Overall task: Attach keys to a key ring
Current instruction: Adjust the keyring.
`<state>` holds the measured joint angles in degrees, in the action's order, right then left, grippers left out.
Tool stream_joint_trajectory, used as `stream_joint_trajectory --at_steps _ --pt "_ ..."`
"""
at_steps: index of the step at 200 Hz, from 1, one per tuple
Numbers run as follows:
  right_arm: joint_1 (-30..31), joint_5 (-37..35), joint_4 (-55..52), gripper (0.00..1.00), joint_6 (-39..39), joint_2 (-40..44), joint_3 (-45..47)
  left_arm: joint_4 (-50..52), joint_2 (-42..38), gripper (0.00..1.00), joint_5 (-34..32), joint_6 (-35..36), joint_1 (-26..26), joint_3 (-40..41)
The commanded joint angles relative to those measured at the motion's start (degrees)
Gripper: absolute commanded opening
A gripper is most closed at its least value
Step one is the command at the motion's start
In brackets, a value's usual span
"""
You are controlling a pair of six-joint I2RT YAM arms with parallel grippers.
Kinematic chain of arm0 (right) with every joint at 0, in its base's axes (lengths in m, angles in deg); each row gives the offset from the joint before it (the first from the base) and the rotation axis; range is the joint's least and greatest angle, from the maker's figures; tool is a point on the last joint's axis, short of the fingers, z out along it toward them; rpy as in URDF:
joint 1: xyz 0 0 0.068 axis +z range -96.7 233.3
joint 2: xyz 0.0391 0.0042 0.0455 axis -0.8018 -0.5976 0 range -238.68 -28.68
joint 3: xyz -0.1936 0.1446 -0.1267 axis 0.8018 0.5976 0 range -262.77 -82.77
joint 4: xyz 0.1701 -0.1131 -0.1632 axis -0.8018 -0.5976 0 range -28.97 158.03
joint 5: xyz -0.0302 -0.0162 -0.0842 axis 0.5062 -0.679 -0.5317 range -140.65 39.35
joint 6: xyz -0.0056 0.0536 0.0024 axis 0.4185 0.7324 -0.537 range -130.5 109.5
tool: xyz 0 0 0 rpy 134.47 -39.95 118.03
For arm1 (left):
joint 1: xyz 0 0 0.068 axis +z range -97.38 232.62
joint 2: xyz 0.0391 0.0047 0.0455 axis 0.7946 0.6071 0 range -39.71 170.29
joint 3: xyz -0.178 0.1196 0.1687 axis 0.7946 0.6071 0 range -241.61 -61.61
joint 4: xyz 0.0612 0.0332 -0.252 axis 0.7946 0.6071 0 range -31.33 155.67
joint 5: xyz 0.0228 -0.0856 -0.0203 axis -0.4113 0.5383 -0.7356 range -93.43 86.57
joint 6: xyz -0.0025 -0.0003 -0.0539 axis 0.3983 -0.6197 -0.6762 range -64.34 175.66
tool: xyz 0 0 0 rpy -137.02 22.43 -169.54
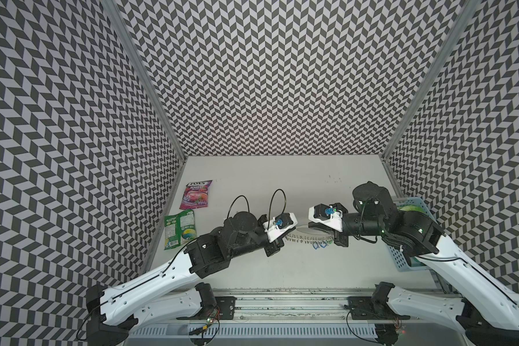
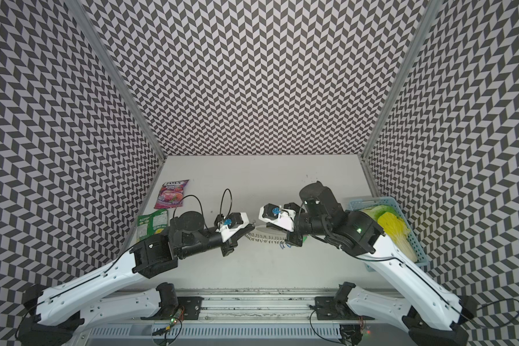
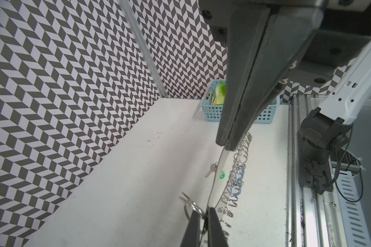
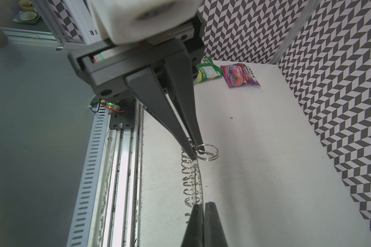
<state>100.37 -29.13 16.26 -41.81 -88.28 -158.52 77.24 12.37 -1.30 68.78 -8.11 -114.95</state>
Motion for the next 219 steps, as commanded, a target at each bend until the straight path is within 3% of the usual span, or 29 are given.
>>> stream_joint_trajectory --at_steps 1,45,86,151,219 --pt "0.13 1.17 9.51 0.00 0.31 -0.52 -2.19 -6.46 -0.56 0.06 -2.11 -6.05 -0.16 0.84" --pt "0.06 2.03 9.49 0.00 0.02 -1.31 -3.24 -7.45 -0.20 0.15 -3.77 -8.26 -0.12 1.69" --pt "0.11 2.42 8.98 0.00 -0.04 -1.80 -3.83 -8.47 -1.19 0.32 -4.92 -8.95 -0.16 3.48" --pt "0.12 3.29 7.77 0.00 -0.42 -3.23 -5.68 -8.31 -1.09 0.30 -4.31 -7.39 -0.17 4.69" --pt "0.11 3.66 5.36 0.00 -1.84 -4.36 -8.25 -0.96 -0.53 0.30 -3.12 -0.10 -0.33 3.77"
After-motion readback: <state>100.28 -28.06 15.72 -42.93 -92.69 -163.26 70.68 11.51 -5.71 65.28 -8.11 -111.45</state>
